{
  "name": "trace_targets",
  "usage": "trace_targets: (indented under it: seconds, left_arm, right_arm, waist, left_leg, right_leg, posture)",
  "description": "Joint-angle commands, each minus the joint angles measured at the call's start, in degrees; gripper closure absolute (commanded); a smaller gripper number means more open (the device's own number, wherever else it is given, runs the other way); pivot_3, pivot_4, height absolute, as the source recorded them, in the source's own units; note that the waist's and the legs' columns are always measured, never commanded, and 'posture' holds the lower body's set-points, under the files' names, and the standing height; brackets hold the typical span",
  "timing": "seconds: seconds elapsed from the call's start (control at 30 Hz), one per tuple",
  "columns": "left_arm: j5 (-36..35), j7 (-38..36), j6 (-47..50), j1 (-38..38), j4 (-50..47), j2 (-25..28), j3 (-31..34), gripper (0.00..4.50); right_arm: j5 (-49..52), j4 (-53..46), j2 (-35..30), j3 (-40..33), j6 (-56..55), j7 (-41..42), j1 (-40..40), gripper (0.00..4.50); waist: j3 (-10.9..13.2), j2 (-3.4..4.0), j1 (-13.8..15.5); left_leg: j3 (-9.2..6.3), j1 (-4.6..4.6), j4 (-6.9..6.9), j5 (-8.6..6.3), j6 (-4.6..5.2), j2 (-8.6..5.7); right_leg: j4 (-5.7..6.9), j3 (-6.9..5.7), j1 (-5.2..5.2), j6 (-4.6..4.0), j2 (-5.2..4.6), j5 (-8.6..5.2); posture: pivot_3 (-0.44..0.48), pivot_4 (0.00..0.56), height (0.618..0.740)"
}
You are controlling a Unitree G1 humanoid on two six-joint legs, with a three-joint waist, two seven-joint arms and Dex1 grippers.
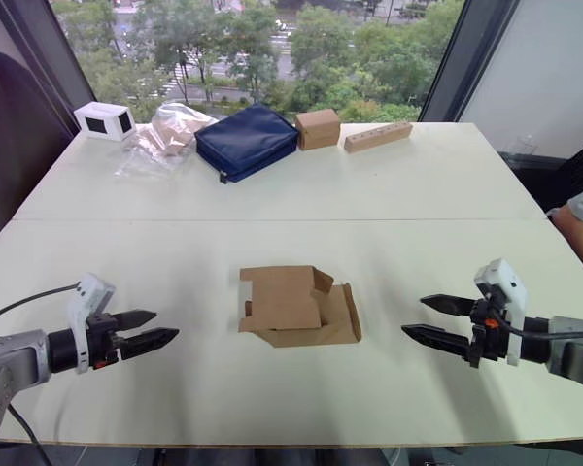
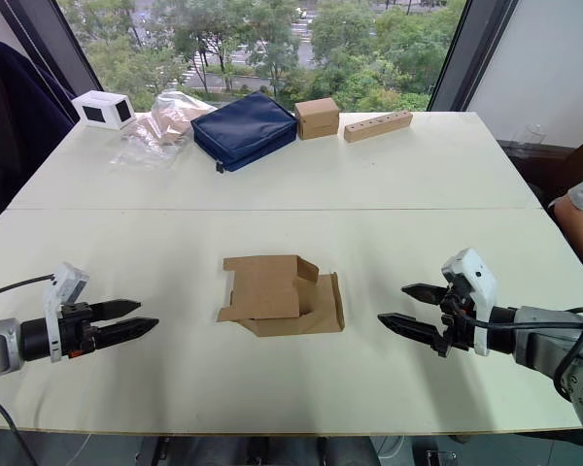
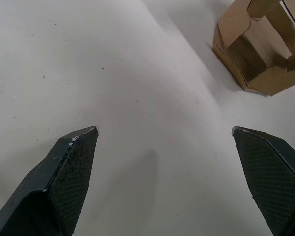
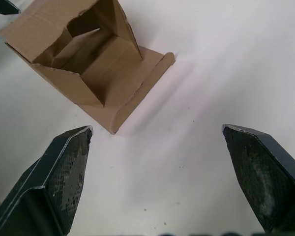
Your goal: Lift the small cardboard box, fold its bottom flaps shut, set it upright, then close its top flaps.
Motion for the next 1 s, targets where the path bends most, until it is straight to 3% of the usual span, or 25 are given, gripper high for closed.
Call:
trace_targets:
  seconds: [0.03, 0.3, 0.5, 0.83, 1.0]
  left_arm:
    - [-0.38, -0.12, -0.67, 0.49, -1.9, 0.35, 1.49, 0.03]
    - [1.3, 0.45, -3.64, 2.48, -3.49, -0.87, 1.55, 0.03]
    - [1.83, 0.97, -5.65, 4.12, -3.9, -1.99, 2.67, 0.03]
    - [3.64, 5.82, -5.0, 1.82, -3.81, -2.44, 0.74, 0.03]
    - [-12.25, 3.51, 12.69, -6.97, -3.35, 0.15, 3.15, 0.03]
  right_arm:
    - [-0.37, -0.43, -0.02, -0.06, -1.06, -0.08, -1.14, 0.03]
    - [-3.65, 1.79, -1.02, 2.77, -2.98, 2.74, 0.2, 0.03]
    - [-6.86, 6.53, -0.69, 6.96, -6.33, 5.04, -4.14, 0.03]
    - [-10.88, 12.93, -1.48, 6.77, -9.02, 6.15, -8.38, 0.03]
    - [-6.2, 4.8, -2.61, 2.93, -5.84, 7.87, -5.68, 0.03]
  waist:
    - [0.0, 0.0, -0.01]
    - [-0.02, 0.01, 0.05]
    - [-0.04, -0.01, -0.17]
    - [-0.04, -0.02, 0.09]
    - [-0.04, -0.01, 0.1]
  left_leg:
    - [0.0, 0.0, 0.0, 0.0, 0.0, 0.0]
    - [0.01, 0.01, 0.0, 0.0, -0.01, 0.0]
    - [0.01, 0.04, 0.04, 0.01, -0.01, 0.0]
    - [0.01, 0.04, 0.04, 0.01, -0.02, -0.01]
    - [0.01, 0.01, 0.04, 0.02, -0.02, -0.01]
  right_leg:
    - [0.0, 0.0, 0.0, 0.0, 0.0, 0.0]
    - [0.03, 0.0, -0.01, 0.0, 0.0, 0.0]
    - [0.06, 0.0, 0.01, 0.0, 0.0, 0.0]
    - [0.08, 0.0, 0.02, 0.0, 0.0, 0.0]
    - [0.17, -0.02, -0.03, 0.02, 0.01, 0.01]
  posture:
    - [0.0, 0.15, 0.74]
    - [0.0, 0.15, 0.74]
    - [0.0, 0.15, 0.74]
    - [0.0, 0.15, 0.74]
    - [0.0, 0.15, 0.74]
